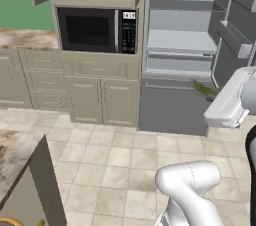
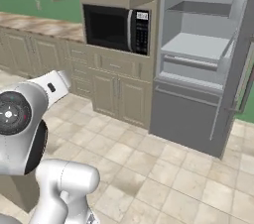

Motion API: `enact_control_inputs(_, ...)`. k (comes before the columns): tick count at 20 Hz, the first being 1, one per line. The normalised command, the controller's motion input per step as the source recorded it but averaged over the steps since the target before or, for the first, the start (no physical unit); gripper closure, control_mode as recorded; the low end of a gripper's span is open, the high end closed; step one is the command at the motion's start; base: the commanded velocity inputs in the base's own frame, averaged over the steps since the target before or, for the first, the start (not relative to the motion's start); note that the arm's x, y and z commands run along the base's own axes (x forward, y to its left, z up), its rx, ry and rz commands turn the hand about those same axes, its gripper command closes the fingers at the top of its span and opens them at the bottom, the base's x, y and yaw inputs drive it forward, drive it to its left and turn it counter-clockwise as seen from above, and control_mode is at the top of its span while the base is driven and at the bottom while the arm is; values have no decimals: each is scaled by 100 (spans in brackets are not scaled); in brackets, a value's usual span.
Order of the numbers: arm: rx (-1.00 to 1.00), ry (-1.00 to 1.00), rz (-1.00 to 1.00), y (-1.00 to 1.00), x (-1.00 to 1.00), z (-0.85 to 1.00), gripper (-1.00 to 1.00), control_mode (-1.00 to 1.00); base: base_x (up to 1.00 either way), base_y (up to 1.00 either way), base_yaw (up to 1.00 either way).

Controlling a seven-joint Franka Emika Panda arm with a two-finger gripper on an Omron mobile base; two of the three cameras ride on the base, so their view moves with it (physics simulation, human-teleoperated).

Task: There is a bowl on the dining counter. Grab a lemon wedge from the fridge and place it in the bowl. Then get the liquor bottle and glass cup from the cabinet and place them next to the bowl.

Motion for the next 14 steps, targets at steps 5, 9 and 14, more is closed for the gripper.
enact_control_inputs(5, 0, 0, 0, 0, 0, 0, 100, 100, -100, -1, 36)
enact_control_inputs(9, 0, 0, 0, 0, 0, 0, 100, 100, -100, 0, 31)
enact_control_inputs(14, 0, 0, 0, 0, 0, 0, 100, 100, -100, 1, 28)
